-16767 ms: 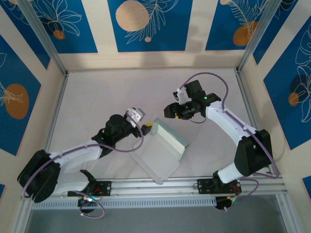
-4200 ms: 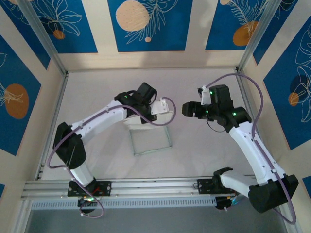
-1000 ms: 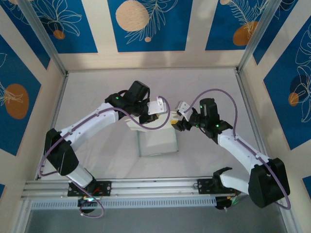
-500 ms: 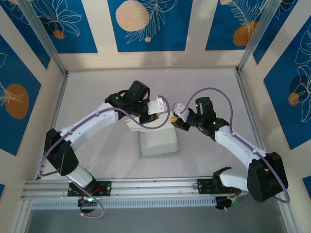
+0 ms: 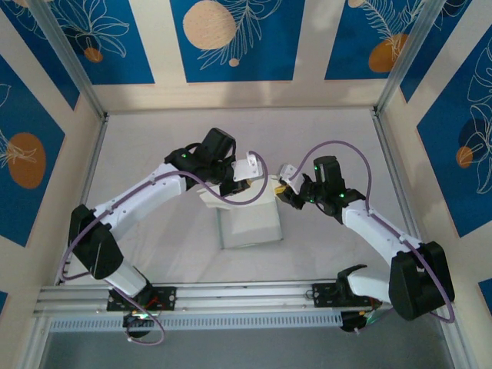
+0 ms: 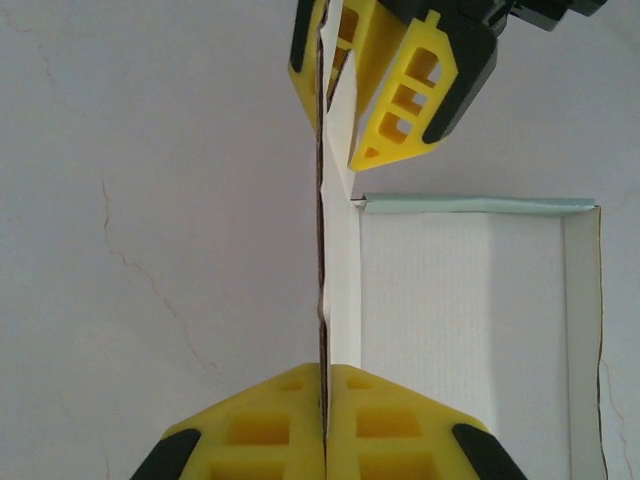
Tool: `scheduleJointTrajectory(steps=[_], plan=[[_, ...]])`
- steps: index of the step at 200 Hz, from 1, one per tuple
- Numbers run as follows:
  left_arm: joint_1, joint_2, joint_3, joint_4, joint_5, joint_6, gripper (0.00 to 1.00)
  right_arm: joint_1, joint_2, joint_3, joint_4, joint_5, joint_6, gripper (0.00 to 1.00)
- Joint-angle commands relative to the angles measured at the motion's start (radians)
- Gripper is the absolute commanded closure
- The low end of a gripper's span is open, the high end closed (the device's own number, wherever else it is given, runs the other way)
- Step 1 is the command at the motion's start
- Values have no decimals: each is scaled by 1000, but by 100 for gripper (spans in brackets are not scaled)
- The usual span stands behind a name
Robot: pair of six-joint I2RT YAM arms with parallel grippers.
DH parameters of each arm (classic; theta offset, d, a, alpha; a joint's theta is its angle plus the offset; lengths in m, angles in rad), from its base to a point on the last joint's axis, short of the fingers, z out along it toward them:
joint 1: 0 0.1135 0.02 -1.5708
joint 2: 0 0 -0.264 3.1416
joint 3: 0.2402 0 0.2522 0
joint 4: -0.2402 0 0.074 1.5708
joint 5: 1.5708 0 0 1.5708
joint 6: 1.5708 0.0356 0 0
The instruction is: Fold the paper box
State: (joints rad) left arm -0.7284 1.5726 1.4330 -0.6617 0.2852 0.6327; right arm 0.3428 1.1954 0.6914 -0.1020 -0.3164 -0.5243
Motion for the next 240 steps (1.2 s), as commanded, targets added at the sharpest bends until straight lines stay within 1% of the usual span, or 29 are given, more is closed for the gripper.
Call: scheduleJointTrajectory(steps=[1,23,36,52,73,113,126,135,144,158,167,187,198,202,220,240], plan=[[11,-34,-5,27,15,-16,100,20,14,19,-34,-41,8,89],[11,-36,-12,50,7,-46,100,44,13,25,-33,-14,32,100],[12,-38,-22,83,0,-83,100,78,16,34,-29,62,70,100],[11,-40,-33,129,-9,-142,100,136,24,33,8,219,163,100],[11,-40,-41,157,17,-183,100,226,51,42,58,430,313,100],[11,-39,-43,190,34,-248,100,386,153,97,118,914,639,100],[11,-38,-41,202,39,-273,100,446,196,118,135,1043,703,100],[11,-38,-42,213,45,-284,100,480,222,128,159,1105,724,100],[12,-39,-42,222,50,-296,100,509,252,140,190,1123,723,100],[11,-37,-40,229,59,-311,100,545,295,153,250,1112,683,100],[11,-35,-39,230,60,-318,100,554,316,166,250,1114,680,100],[14,-40,-44,229,47,-320,100,533,312,172,212,1147,715,100],[20,-47,-50,232,26,-324,100,495,273,158,182,1128,736,100],[23,-50,-53,232,19,-327,96,475,258,156,166,1111,740,100],[62,-82,-83,265,13,-356,68,371,184,131,116,999,744,100],[127,-160,-165,358,18,-414,46,251,123,112,67,873,742,100]])
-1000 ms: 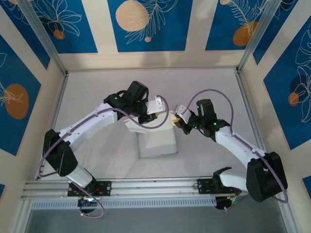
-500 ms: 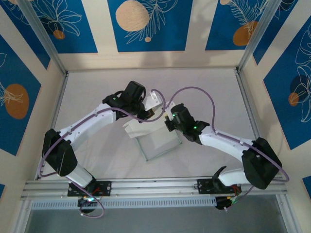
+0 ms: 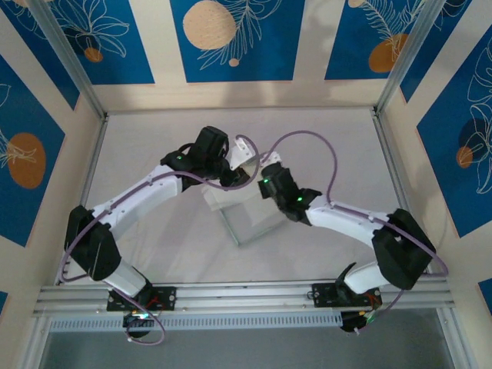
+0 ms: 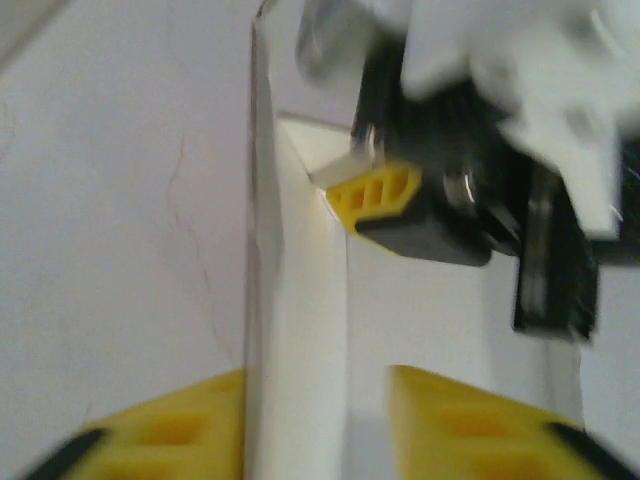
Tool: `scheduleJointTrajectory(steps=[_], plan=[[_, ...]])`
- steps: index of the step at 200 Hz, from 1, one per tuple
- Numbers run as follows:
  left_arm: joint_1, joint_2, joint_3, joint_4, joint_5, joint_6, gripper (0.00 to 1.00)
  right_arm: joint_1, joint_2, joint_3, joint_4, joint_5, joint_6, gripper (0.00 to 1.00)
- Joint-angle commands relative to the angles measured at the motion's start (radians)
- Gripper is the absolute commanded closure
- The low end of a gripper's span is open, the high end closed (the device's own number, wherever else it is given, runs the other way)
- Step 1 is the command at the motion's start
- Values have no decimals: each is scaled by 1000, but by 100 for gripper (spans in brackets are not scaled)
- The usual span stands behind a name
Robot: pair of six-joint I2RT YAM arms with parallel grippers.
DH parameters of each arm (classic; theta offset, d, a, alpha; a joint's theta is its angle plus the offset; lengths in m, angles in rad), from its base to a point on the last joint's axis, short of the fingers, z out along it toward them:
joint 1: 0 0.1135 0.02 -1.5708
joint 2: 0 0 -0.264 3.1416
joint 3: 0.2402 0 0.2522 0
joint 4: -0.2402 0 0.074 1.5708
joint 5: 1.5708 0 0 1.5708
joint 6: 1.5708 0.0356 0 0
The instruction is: Fold the paper box
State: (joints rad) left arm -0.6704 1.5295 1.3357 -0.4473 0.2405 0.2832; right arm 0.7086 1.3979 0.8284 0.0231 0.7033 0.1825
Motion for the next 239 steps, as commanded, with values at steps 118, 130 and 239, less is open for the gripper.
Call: scheduleJointTrajectory(steps=[118,130,239], plan=[[304,-185,-501,640,222,-77,25,-287,-189,-132,-9,-527,-14,100],[311,-183,-516,685,205,-88,25,-288,-206,-154,15,-589,-50,100],[402,-145,-511,837,423,9,24,-269,-430,-251,103,-1049,-248,100]])
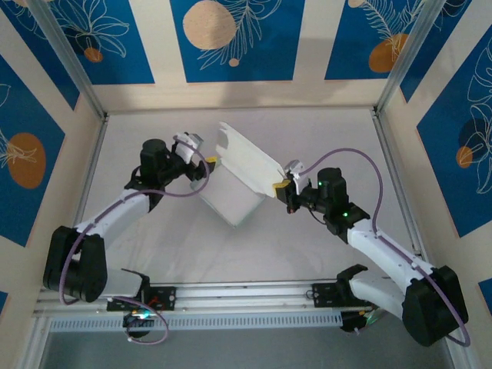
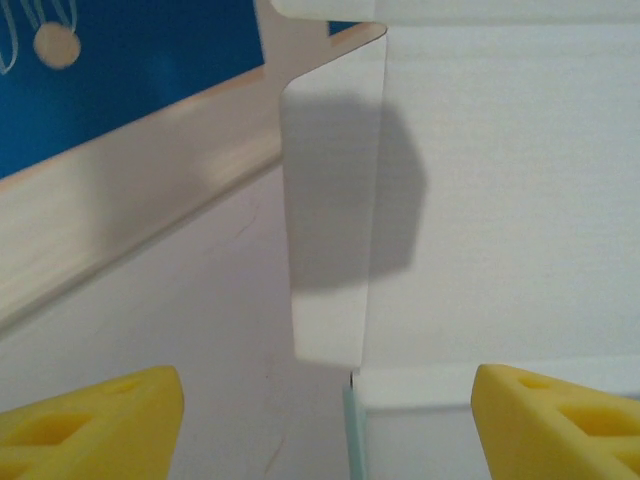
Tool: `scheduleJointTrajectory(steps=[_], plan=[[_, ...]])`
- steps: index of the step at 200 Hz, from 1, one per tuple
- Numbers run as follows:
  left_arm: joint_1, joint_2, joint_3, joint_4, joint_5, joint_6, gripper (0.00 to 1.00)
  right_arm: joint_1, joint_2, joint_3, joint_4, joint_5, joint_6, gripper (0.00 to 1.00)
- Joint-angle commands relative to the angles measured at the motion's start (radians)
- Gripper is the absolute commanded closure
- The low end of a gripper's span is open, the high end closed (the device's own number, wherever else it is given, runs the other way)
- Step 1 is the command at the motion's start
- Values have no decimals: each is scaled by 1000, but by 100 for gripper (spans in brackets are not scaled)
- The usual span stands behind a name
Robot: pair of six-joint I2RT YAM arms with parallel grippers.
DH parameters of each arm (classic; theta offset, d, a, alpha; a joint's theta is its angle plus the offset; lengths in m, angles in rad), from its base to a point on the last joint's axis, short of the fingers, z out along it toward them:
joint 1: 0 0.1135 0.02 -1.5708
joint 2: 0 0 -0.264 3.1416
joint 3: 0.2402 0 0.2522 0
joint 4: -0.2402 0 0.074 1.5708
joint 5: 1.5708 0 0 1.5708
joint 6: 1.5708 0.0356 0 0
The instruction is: Fold the paper box
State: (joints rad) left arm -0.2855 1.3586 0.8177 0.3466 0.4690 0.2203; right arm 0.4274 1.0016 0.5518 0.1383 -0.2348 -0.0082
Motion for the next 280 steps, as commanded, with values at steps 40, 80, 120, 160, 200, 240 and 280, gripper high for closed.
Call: scheduleJointTrajectory(steps=[40,80,120,160,200,240,280], plan=[[22,-40,-27,69,228,126,23,21,-106,98,-207,-102,-151,100],[22,-66,-52,66,288,166,26,24,-108,234,-468,-98,-340,100],[22,-101,-119,149,238,163,34,-9,-113,288,-555,-53,-387,100],[22,-116,-129,188,261,132,51,-25,-116,259,-522,-36,-362,100],[22,-110,-111,162,302,136,80,-24,-114,251,-512,-24,-351,100],[19,-112,-97,150,317,135,100,-25,-105,245,-496,39,-326,100],[-54,-136,-134,230,208,68,100,-18,-35,267,-421,173,-126,100]])
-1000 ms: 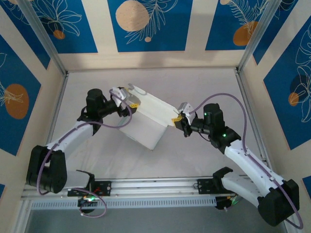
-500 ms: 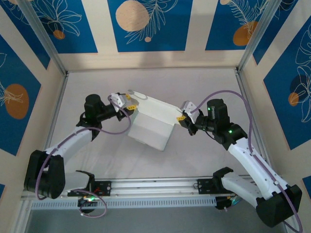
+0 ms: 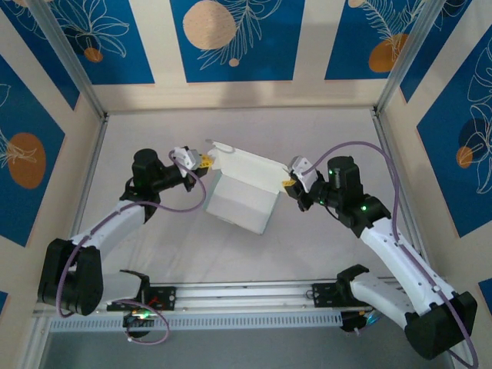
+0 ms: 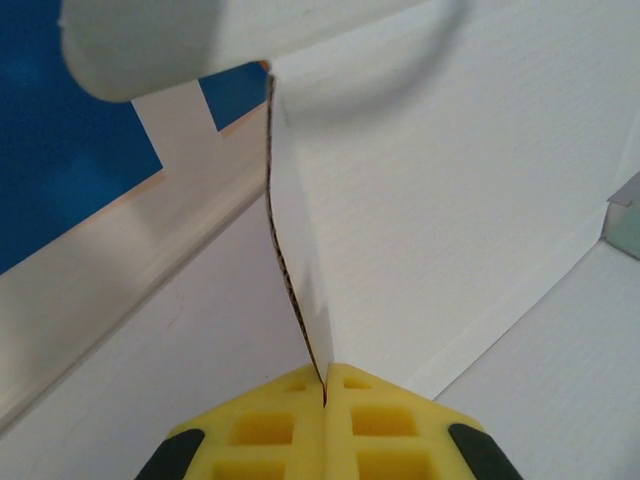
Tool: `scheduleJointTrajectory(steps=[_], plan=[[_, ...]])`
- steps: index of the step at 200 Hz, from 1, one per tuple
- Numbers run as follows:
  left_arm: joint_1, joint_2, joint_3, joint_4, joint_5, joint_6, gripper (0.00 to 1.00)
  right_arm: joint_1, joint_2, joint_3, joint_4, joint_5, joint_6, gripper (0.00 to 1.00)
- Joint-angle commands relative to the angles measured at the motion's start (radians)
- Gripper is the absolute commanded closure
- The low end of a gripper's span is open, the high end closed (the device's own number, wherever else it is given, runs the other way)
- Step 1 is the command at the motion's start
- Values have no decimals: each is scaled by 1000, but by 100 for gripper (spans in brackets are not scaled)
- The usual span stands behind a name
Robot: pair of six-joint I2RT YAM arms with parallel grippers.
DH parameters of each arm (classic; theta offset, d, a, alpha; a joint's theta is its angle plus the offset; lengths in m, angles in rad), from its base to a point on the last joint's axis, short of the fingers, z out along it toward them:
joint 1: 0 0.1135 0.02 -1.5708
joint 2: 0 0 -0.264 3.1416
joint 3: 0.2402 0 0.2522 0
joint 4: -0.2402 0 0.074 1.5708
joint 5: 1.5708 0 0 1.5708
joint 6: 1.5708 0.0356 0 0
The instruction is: Fold the paper box
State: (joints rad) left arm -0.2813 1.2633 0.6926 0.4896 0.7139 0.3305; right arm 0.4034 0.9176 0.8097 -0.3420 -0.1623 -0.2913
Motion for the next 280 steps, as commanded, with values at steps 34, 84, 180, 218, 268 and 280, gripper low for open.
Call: scheduleJointTrajectory(steps=[34,84,180,218,268,280], plan=[[-168,-62,-89,172,-266,-104,100,106,157,28,144,375,402,100],[-402,0,-155,290,-769,-96,100,333,334,33,349,829,573,100],[-465,288,-349,847,-952,-234,100,351,396,-125,612,806,579,100],[-488,391,-354,916,-946,-278,100,348,427,-204,707,818,651,100],[-514,450,-336,917,-959,-283,100,411,515,-238,798,994,694,100],[-514,459,-343,917,-974,-292,100,428,540,-243,817,1024,703,100]])
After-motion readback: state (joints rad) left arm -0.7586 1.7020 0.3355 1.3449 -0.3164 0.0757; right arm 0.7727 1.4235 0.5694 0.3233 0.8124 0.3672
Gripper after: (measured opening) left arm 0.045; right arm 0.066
